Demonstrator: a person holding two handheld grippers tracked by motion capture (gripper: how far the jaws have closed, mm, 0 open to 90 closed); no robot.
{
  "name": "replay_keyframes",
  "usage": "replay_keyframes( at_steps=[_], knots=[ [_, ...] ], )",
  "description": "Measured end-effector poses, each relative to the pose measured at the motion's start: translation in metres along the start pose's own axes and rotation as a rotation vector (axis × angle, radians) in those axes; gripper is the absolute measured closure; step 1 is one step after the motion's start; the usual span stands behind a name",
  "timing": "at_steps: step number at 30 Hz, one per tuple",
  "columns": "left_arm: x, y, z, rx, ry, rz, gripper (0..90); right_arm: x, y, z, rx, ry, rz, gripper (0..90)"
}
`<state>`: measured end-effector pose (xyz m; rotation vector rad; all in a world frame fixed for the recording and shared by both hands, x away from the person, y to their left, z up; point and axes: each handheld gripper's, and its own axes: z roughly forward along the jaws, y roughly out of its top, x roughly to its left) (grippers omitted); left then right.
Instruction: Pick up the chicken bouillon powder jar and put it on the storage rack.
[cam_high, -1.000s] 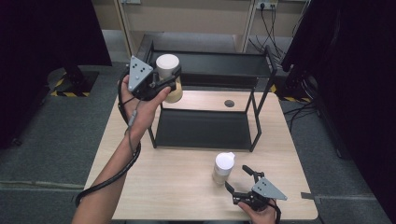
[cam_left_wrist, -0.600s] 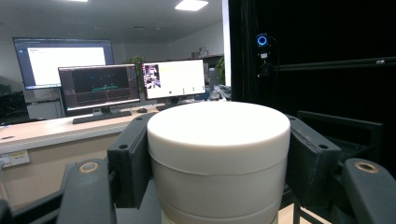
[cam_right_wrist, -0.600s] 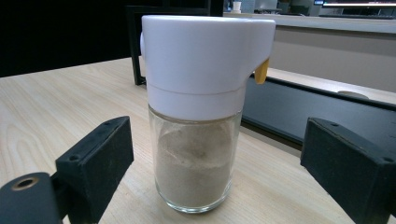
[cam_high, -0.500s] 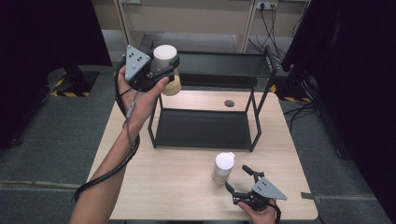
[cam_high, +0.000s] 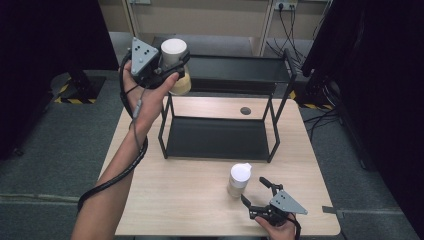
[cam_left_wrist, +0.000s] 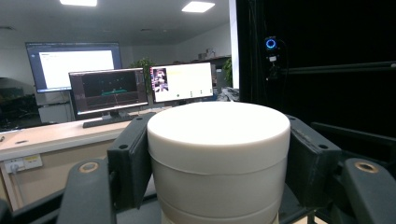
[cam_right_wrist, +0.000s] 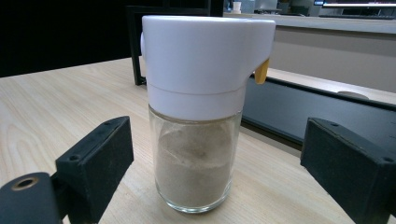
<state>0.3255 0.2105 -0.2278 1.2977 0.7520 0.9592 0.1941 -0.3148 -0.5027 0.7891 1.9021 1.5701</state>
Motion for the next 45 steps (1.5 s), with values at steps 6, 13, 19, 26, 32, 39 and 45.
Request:
replay_keyframes(
  at_steps=[6, 13, 19, 26, 32, 39, 45],
  knots=[
    [0.001, 0.004, 0.004, 0.000, 0.009, 0.003, 33.1, 0.000, 0.000, 0.000, 0.000, 0.000, 0.001, 9.5],
    [0.003, 0.007, 0.010, 0.006, 0.019, 0.003, 33.1, 0.000, 0.000, 0.000, -0.002, -0.001, 0.002, 9.5],
    [0.004, 0.011, 0.016, 0.008, 0.030, 0.008, 33.1, 0.000, 0.000, 0.000, -0.001, 0.000, 0.005, 9.5],
    [0.006, 0.015, 0.025, 0.013, 0.040, 0.005, 33.1, -0.001, 0.000, 0.000, -0.001, 0.002, 0.005, 9.5],
    [0.010, 0.015, 0.035, 0.022, 0.042, 0.008, 33.1, -0.001, -0.001, 0.000, -0.003, 0.003, 0.006, 9.5],
    [0.016, 0.013, 0.046, 0.029, 0.049, 0.005, 33.1, -0.001, 0.000, 0.000, -0.002, 0.003, 0.007, 9.5],
    [0.022, 0.009, 0.056, 0.039, 0.067, 0.017, 33.1, -0.001, 0.000, 0.000, -0.002, 0.006, 0.001, 9.5]
  ],
)
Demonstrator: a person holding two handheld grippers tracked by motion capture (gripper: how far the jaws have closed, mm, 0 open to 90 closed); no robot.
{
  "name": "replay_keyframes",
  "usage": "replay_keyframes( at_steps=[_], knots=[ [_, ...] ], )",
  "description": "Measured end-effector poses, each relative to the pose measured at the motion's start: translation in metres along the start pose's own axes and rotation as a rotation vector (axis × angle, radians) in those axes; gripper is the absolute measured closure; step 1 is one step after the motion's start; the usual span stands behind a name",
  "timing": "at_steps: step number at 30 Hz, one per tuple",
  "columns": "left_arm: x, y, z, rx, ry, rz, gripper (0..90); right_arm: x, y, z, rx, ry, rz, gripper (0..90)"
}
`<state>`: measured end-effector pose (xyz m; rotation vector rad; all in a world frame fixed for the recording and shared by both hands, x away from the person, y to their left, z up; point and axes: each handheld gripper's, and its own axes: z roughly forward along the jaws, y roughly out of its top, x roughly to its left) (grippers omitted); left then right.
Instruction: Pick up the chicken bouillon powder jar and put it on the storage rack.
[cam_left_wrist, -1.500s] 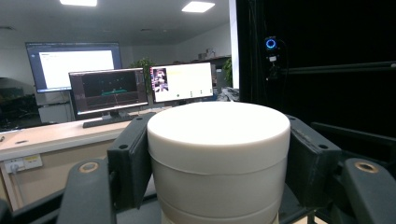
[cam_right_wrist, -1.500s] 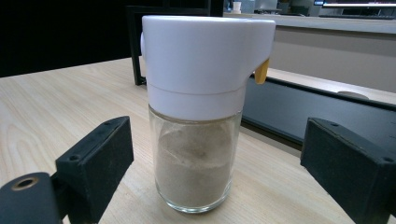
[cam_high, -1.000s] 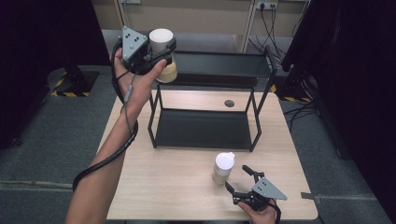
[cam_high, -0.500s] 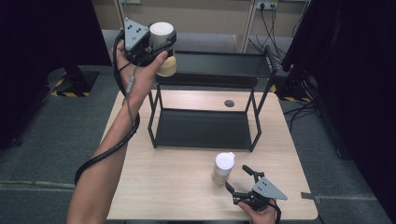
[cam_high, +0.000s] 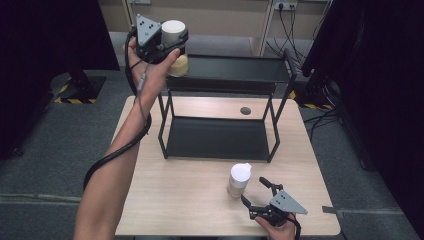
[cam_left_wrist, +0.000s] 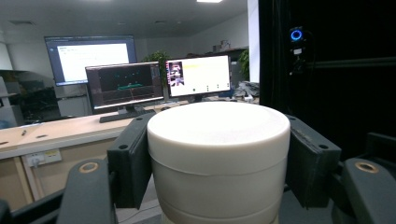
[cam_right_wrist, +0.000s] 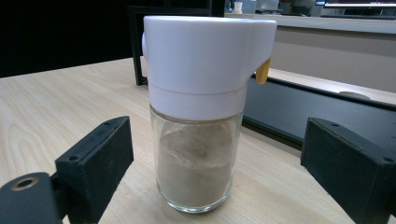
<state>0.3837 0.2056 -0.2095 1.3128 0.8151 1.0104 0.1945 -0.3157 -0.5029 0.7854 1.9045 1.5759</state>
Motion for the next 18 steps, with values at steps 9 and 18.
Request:
replay_keyframes(
  at_steps=[9, 18],
  knots=[
    [0.003, 0.002, 0.010, 0.010, 0.009, 0.009, 33.0, 0.000, 0.000, 0.000, 0.001, 0.002, 0.000, 9.5],
    [0.003, -0.005, 0.019, 0.017, 0.013, 0.001, 33.0, -0.001, 0.000, 0.000, 0.000, 0.003, 0.001, 9.5]
  ],
)
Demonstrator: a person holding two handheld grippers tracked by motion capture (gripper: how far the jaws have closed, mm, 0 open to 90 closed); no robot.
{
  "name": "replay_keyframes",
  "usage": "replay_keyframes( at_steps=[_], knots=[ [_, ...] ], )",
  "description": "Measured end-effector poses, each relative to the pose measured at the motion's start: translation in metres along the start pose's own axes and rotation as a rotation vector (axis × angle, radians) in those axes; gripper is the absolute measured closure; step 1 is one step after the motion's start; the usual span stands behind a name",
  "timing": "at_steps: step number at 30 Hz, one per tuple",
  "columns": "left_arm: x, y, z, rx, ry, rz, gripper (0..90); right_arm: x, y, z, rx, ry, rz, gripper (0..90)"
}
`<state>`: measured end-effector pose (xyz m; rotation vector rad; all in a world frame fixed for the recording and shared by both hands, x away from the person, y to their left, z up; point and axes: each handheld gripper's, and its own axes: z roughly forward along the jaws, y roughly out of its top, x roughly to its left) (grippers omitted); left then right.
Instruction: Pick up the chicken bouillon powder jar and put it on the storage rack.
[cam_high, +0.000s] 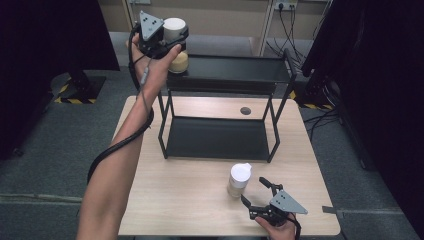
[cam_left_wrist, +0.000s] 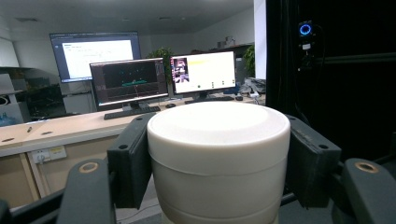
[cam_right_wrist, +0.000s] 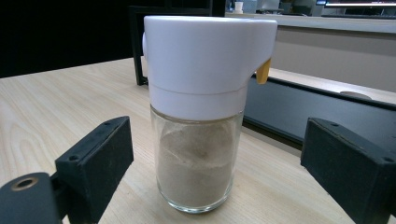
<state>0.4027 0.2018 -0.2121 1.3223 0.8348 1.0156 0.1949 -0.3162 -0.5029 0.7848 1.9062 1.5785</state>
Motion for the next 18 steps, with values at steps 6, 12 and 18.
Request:
replay_keyframes(
  at_steps=[6, 12, 18],
  knots=[
    [-0.0017, -0.0029, 0.0016, -0.005, -0.007, -0.007, 33.0, 0.0002, 0.0001, 0.0000, 0.001, 0.001, -0.002, 9.5],
    [-0.0003, -0.0027, 0.0040, -0.001, -0.013, -0.009, 32.9, 0.0005, 0.0000, -0.0001, 0.000, 0.000, -0.003, 9.4],
    [0.0051, -0.0026, 0.0049, 0.003, -0.022, -0.014, 27.6, 0.0003, 0.0004, 0.0002, 0.002, 0.001, -0.003, 9.3]
  ],
)
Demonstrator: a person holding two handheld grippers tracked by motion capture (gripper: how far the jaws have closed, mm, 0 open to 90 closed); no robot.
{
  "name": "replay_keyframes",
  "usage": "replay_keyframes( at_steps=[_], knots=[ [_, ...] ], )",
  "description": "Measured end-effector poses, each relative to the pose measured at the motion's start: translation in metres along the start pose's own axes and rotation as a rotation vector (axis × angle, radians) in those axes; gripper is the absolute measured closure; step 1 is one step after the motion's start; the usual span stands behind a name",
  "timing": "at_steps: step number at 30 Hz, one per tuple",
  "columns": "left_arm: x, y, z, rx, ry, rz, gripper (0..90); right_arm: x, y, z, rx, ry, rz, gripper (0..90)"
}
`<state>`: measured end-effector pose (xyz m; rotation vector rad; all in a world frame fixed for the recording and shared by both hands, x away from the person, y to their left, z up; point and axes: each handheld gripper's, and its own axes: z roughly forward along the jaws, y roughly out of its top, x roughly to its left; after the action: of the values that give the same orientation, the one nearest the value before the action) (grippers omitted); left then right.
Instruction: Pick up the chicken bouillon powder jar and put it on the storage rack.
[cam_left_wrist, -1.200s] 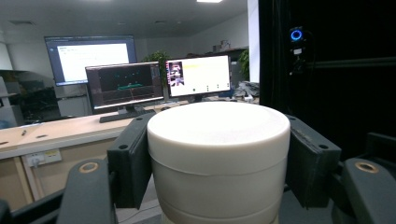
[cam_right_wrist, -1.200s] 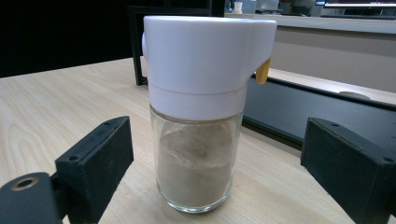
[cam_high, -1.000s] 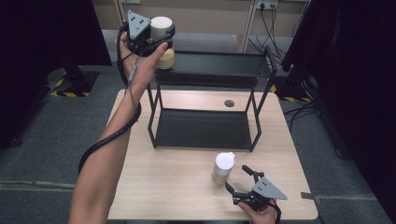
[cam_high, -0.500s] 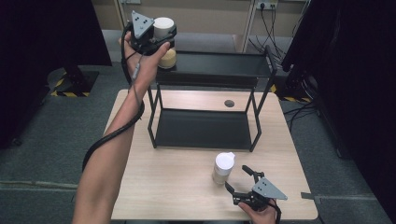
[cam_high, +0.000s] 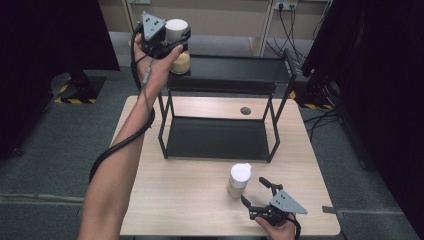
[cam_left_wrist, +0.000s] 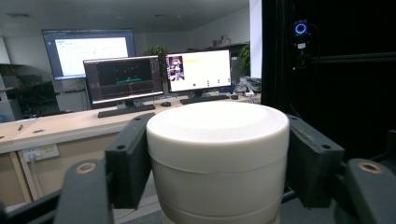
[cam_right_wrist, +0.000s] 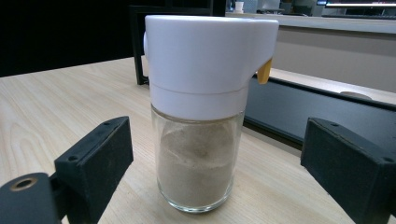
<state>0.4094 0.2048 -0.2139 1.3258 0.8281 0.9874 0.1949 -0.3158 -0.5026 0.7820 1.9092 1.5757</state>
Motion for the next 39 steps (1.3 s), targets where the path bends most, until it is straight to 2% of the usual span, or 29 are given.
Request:
replay_keyframes(
  at_steps=[3, 7, 16, 33, 39],
  knots=[
    [0.000, -0.002, -0.003, -0.015, 0.003, -0.009, 17.8, 0.001, 0.000, 0.000, -0.002, -0.002, -0.001, 9.3],
    [-0.002, -0.002, -0.010, -0.019, 0.001, 0.008, 14.4, 0.000, 0.000, 0.000, -0.002, -0.001, -0.001, 9.2],
    [-0.010, -0.005, -0.030, -0.036, -0.005, 0.035, 13.0, 0.001, 0.000, 0.000, 0.000, -0.002, -0.002, 9.1],
    [-0.019, -0.023, -0.057, -0.033, -0.023, 0.036, 13.2, 0.001, 0.000, 0.000, 0.000, -0.002, -0.001, 9.1],
    [-0.022, -0.033, -0.066, -0.029, -0.043, 0.033, 13.2, 0.001, 0.000, 0.000, 0.001, -0.003, -0.004, 9.0]
  ],
)
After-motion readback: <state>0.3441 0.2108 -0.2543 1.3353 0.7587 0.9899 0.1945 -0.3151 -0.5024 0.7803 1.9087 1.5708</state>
